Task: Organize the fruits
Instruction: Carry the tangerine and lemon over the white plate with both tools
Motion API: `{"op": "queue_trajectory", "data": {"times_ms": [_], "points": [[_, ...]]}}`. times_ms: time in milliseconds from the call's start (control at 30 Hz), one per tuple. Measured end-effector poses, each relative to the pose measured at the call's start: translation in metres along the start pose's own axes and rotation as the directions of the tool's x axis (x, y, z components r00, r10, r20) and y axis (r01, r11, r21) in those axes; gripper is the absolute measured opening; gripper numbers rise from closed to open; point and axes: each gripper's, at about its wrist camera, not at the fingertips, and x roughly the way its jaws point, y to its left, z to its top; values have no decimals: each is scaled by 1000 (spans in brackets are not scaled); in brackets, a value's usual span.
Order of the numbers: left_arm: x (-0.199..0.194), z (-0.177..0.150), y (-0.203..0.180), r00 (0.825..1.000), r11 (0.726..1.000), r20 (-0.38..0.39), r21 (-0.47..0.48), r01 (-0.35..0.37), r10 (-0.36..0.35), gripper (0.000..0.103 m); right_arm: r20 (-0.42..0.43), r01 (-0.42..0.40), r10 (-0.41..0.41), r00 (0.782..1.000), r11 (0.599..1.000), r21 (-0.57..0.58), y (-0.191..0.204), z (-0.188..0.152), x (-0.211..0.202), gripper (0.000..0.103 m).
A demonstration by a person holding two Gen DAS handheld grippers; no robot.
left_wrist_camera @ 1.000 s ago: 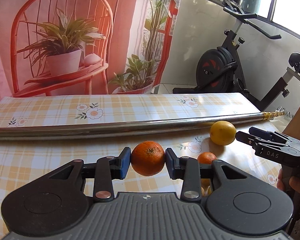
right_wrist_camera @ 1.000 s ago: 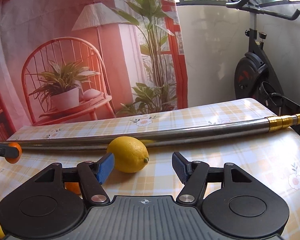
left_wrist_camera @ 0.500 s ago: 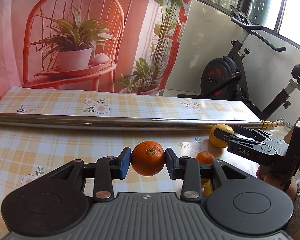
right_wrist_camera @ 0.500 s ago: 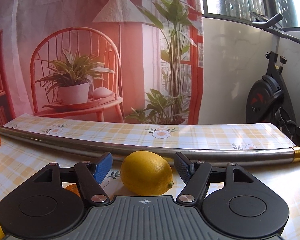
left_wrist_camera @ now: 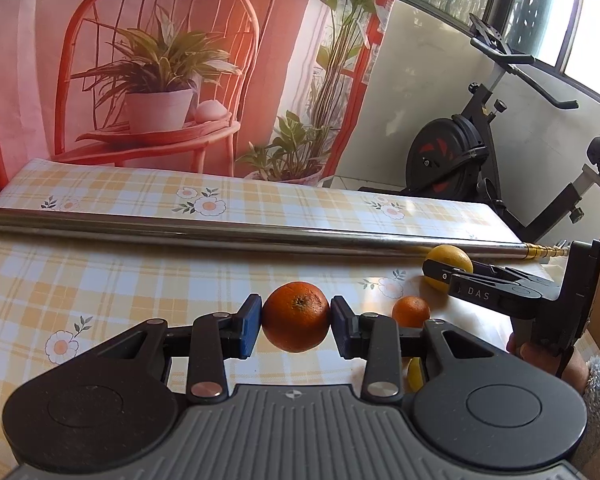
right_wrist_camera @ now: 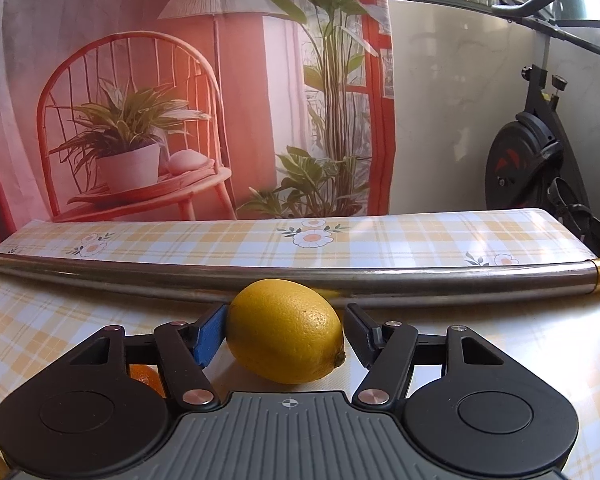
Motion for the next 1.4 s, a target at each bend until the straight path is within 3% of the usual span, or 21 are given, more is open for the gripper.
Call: {"op": "queue_trajectory", "data": {"times_ms": [500, 633, 900, 1033, 1400], "points": [[-2, -4, -5, 1000, 1000, 0, 12, 15, -15, 39, -29, -53, 54, 998, 998, 45, -9, -1, 2, 57], [-6, -3, -9, 999, 999, 12, 29, 34, -34, 39, -37, -28, 30, 999, 998, 56, -9, 1, -1, 57], [-20, -2, -13, 998, 998, 18, -25, 58, -58, 39, -28, -19, 24, 999, 985, 170, -12, -2, -41, 57], [-30, -3, -24, 997, 997, 33, -4, 72, -72, 39, -11, -27, 30, 1000, 976, 216, -6, 3, -68, 57], [-54, -16, -37, 996, 996, 28, 43, 83, -85, 39, 0, -79, 80, 997, 982, 172, 41, -10, -127, 57]]}}
